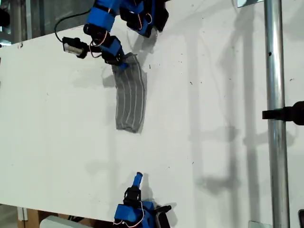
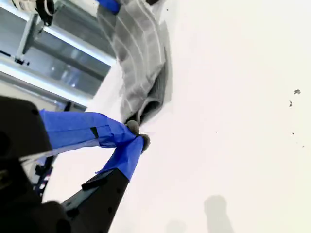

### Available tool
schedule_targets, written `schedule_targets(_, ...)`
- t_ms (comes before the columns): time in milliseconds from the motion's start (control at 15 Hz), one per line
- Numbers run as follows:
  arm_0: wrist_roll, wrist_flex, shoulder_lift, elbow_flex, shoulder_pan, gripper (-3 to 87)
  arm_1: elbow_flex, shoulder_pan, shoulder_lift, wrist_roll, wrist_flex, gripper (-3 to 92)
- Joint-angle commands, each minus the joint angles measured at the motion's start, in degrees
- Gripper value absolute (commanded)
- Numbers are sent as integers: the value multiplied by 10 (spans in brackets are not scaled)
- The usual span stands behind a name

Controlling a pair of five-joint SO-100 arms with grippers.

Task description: Grasp corners of a towel and fold twice.

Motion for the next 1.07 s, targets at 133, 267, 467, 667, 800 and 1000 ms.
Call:
schedule_targets(133,15,-17,3,-5,-4,-28,-13,-61,16,34,-98,-2)
schedule_targets(267,17,-17,3,-5,-5,-28,-71,-67,-130,18,-225,-2)
schedule_targets(467,14,-17,3,-4,-1,-28,-153,-69,-330,11,-350,-2)
schedule_targets(667,11,-15,3,-4,4,-28,-258,-71,-510,11,-361,168)
schedule_targets(800,9,-9,3,-6,7,-28,-316,-73,-527,4,-337,296)
schedule_targets(1000,9,-11,3,-1,4,-28,-333,-54,-388,-43,-407,138)
